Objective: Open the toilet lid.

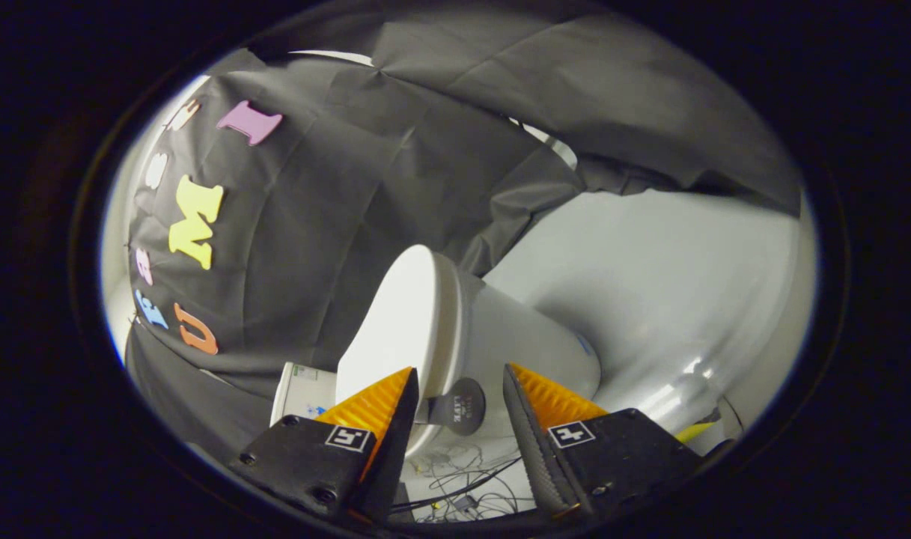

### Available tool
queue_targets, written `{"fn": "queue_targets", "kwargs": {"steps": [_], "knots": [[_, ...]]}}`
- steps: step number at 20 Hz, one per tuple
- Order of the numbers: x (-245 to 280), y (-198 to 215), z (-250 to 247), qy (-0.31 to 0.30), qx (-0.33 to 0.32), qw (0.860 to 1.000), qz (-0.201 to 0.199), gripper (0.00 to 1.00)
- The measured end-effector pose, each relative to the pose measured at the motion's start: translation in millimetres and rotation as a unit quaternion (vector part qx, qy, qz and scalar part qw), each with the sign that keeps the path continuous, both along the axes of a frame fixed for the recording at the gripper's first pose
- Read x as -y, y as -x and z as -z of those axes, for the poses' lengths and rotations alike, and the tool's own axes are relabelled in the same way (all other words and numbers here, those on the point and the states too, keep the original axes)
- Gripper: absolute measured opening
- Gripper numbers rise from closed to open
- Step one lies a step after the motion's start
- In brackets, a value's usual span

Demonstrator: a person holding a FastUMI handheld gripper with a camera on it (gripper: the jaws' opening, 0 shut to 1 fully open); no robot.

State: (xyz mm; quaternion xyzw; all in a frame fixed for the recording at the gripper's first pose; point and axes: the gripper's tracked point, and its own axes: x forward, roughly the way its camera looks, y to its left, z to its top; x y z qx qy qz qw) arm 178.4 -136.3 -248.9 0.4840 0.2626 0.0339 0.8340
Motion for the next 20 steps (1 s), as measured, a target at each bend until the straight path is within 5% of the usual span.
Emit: {"fn": "queue_targets", "kwargs": {"steps": [10,14,20], "knots": [[-20.3,2.4,10.8,-0.072,-0.002,0.997,-0.033,0.36],[-21.5,1.5,5.0,-0.094,0.001,0.995,-0.031,0.13],[-21.8,0.8,-0.7,-0.078,-0.012,0.997,-0.017,0.05]]}}
